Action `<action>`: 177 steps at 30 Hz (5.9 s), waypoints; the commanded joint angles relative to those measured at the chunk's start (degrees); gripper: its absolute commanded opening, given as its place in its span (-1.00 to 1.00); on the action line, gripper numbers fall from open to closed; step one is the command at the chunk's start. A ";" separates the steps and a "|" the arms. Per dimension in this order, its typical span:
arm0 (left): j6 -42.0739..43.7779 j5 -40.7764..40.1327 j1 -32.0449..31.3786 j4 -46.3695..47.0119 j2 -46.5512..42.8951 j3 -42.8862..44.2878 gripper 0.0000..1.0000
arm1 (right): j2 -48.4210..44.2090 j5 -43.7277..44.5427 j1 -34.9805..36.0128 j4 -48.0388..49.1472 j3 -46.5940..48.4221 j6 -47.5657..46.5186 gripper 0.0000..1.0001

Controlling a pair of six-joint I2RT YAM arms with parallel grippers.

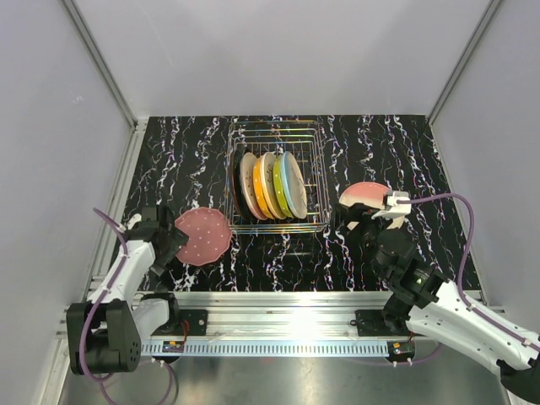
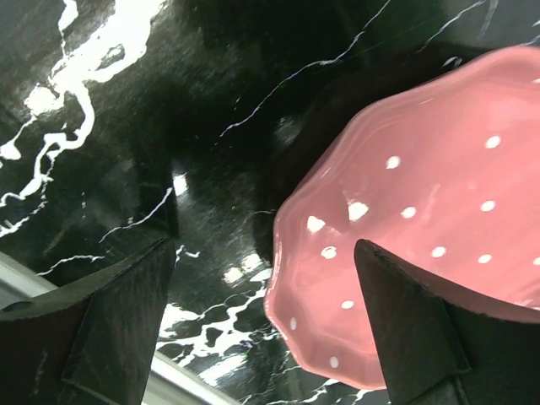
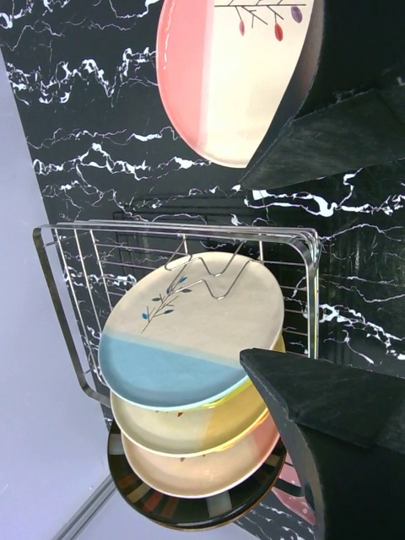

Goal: Load the plates into the dish rack
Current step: Grab a plate with the left arm, then pass the plate from the left arm to the right, then insert the plate into the dish rack

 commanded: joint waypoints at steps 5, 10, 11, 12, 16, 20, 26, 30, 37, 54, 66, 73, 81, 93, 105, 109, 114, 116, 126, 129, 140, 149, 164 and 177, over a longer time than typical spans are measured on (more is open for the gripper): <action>-3.41 1.51 0.18 8.31 0.17 -2.86 0.61 | 0.77 0.98 0.10 1.03 -1.16 0.54 0.62; -5.07 2.04 0.18 10.52 0.18 -4.97 0.14 | 1.56 1.24 0.02 0.59 -0.80 0.55 0.60; -5.34 1.87 0.18 10.61 -0.17 -5.23 0.03 | 1.47 1.33 0.02 0.51 -0.72 0.37 0.61; -5.52 1.43 0.27 10.69 -1.05 -5.67 -0.05 | 1.39 1.41 0.02 0.33 -0.63 0.28 0.61; -6.83 0.55 0.18 11.04 -2.46 -7.08 -0.21 | 1.39 1.77 0.02 0.07 -0.45 0.02 0.60; -7.45 1.34 0.27 12.01 -1.76 -7.96 -0.51 | 1.56 1.59 0.02 -0.20 -0.37 0.02 0.59; -9.03 1.43 0.27 11.05 -2.28 -8.22 -1.00 | 1.30 1.33 0.10 -1.42 0.07 0.63 0.58; -9.39 1.25 0.18 9.73 -6.67 -7.17 -1.00 | 0.95 0.71 0.02 -2.39 0.95 0.55 0.56; -7.02 0.90 0.18 3.50 -12.12 -1.02 -1.00 | 1.64 -12.54 0.02 1.29 2.18 -7.09 0.50; -4.90 -0.95 0.27 -5.30 -22.32 9.26 -1.00 | 28.25 -37.78 14.77 11.58 16.68 -29.15 0.53; -4.64 2.92 0.27 -8.72 -24.08 14.01 -1.00 | 53.65 -25.48 28.75 22.92 25.38 -55.26 0.79; -4.99 4.24 0.27 -11.80 -28.83 17.52 -1.00 | 62.81 -26.10 29.72 21.95 33.46 -60.97 0.82; -4.64 8.54 0.18 -15.49 -31.37 19.90 -1.00 | 70.19 -22.93 29.90 23.36 37.60 -66.77 0.85; -4.38 11.35 0.18 -18.22 -32.70 23.41 -1.00 | 80.49 -11.41 31.22 39.61 40.24 -82.33 0.57; -4.20 12.24 -1.05 -19.45 -31.73 27.73 -1.00 | 82.25 -8.70 31.48 47.16 41.30 -83.39 -0.48; -3.59 11.09 -1.31 -18.84 -31.91 27.64 -0.85 | 79.53 -9.04 32.27 48.49 40.77 -82.25 -0.83; -2.18 11.01 -1.23 -17.00 -31.64 27.81 -0.43 | 78.20 -8.61 34.11 50.34 40.06 -82.24 -1.00; -0.96 9.61 -1.23 -16.20 -31.29 27.90 -0.13 | 78.29 -7.99 35.43 50.86 40.06 -82.60 -1.00; 6.60 7.32 -1.23 -13.65 -25.41 32.55 0.45 | 74.17 -6.93 38.24 48.85 36.30 -70.41 -1.00; 10.03 4.60 -1.14 -13.03 -22.87 36.77 0.49 | 68.73 -7.02 39.47 45.35 33.31 -64.44 -1.00; 15.57 5.46 -1.14 -3.99 -19.96 42.14 0.88 | 36.75 -5.03 40.18 21.17 23.98 -35.32 -1.00; 21.29 11.27 -1.84 4.71 -19.86 32.14 0.97 | 20.12 14.65 38.43 19.40 21.44 -36.11 -1.00; 33.32 -9.63 -17.55 11.13 -23.64 19.73 0.98 | 20.63 9.85 11.18 -0.90 23.27 -12.73 -1.00; 33.42 -10.53 -18.98 10.43 -21.53 18.50 0.98 | 32.93 -8.94 -2.70 4.54 27.49 -8.59 -1.00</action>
